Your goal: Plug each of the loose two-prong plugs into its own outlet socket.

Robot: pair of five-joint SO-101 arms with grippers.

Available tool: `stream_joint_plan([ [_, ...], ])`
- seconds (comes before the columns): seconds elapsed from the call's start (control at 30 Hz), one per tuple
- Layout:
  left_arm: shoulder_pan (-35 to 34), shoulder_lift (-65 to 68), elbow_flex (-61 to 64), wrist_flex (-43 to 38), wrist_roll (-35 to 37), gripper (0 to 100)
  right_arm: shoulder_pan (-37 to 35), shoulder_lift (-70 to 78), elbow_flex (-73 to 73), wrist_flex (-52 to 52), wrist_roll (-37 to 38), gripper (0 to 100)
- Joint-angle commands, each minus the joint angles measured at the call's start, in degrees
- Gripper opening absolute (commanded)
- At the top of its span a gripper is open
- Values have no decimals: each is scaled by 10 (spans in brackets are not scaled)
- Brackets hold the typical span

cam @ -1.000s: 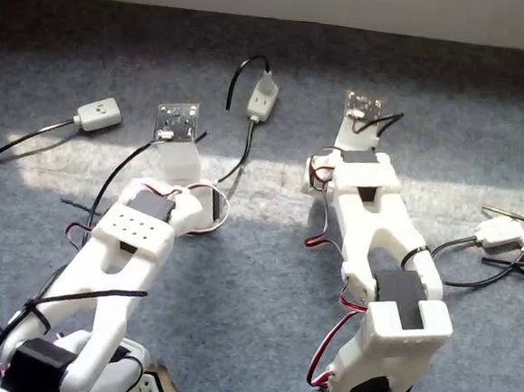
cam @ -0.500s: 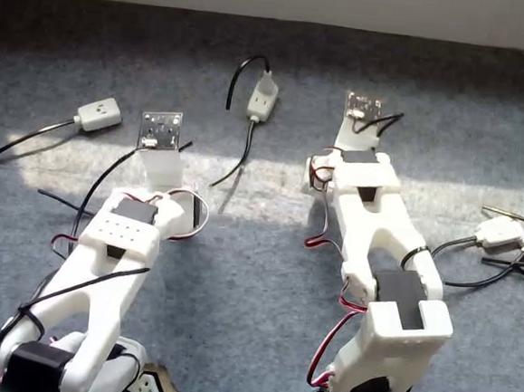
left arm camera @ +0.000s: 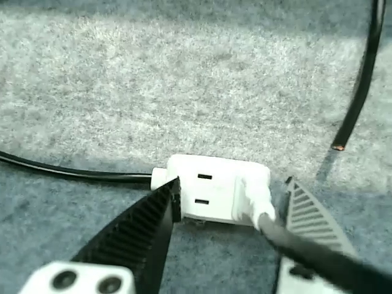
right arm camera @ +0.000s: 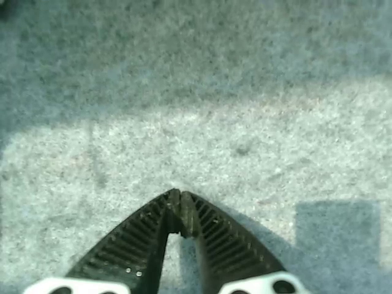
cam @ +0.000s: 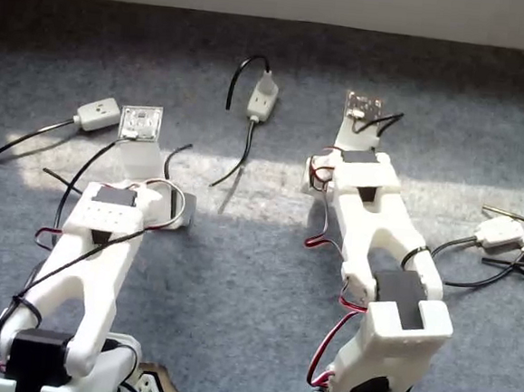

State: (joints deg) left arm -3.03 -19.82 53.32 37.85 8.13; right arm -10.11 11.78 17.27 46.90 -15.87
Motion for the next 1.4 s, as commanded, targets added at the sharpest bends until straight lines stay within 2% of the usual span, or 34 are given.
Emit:
stream_joint_plan([
  [0.0, -27, -7, -37, 15, 8, 330, 8, -13, -5, -8, 5, 7],
  [0.23, -29, -7, -16, 15, 7, 430, 8, -13, -5, -8, 5, 7],
  [0.4, -30, -22, -17, 16, 20, 436, 8, -13, -5, -8, 5, 7],
  [0.57, -42, -85, -15, 20, 217, 435, 7, -13, -5, -8, 5, 7],
  [0.63, -58, -109, -15, 35, 252, 435, 7, -13, -5, -8, 5, 7],
  [0.73, -87, -150, -14, 66, 258, 435, 7, -13, -4, -8, 5, 7],
  [0.87, -167, -198, -14, 119, 256, 435, 7, -13, -4, -9, 5, 7],
  [1.07, -355, -232, -14, 139, 256, 436, -15, -15, -4, -5, 7, 7],
  [1.23, -480, -235, -15, 136, 256, 436, -75, -17, -7, 32, 94, 9],
  [1.37, -534, -232, -15, 136, 256, 436, -124, -18, -8, 48, 130, 10],
])
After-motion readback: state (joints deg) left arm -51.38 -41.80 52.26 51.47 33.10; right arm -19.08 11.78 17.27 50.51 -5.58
